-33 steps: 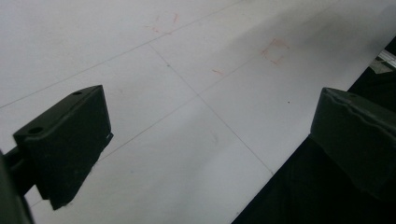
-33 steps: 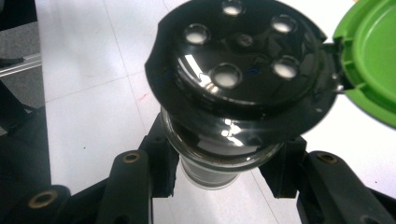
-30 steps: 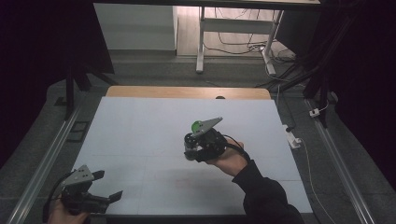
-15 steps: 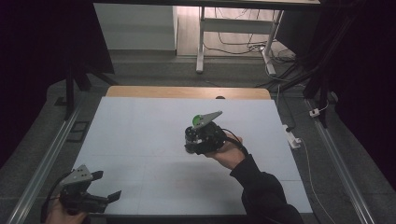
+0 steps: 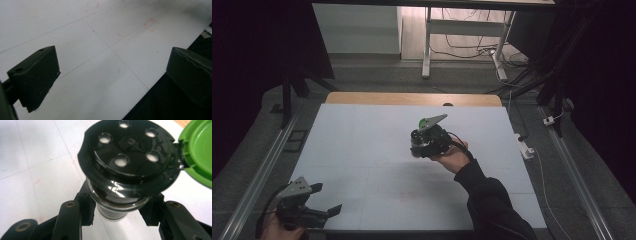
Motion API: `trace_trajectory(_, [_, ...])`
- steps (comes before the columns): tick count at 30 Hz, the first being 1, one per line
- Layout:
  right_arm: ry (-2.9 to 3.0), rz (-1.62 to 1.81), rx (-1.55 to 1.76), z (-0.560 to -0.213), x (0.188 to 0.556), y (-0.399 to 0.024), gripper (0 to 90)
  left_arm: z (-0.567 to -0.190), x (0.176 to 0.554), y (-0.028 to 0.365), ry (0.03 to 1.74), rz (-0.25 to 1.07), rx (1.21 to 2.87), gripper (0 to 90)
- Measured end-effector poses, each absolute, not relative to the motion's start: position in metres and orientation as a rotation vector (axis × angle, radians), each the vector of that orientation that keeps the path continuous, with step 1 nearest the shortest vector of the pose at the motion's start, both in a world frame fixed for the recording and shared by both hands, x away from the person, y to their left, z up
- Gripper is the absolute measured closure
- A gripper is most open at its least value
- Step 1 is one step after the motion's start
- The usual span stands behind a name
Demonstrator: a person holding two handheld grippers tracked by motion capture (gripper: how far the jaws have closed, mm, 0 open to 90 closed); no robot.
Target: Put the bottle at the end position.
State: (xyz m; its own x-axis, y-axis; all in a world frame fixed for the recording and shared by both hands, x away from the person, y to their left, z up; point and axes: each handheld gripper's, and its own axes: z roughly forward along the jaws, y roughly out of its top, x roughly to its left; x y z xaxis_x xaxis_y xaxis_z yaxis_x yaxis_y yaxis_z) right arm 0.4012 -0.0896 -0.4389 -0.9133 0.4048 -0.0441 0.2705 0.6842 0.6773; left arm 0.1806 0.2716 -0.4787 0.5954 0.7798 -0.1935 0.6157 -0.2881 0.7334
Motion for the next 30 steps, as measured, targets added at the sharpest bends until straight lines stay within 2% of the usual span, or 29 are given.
trace_trajectory(30, [2.695, 0.973, 0.570, -0.473, 0.441, -0.065, 53.1, -0.479, 0.179, 0.275, 1.110, 0.250, 2.001, 0.0])
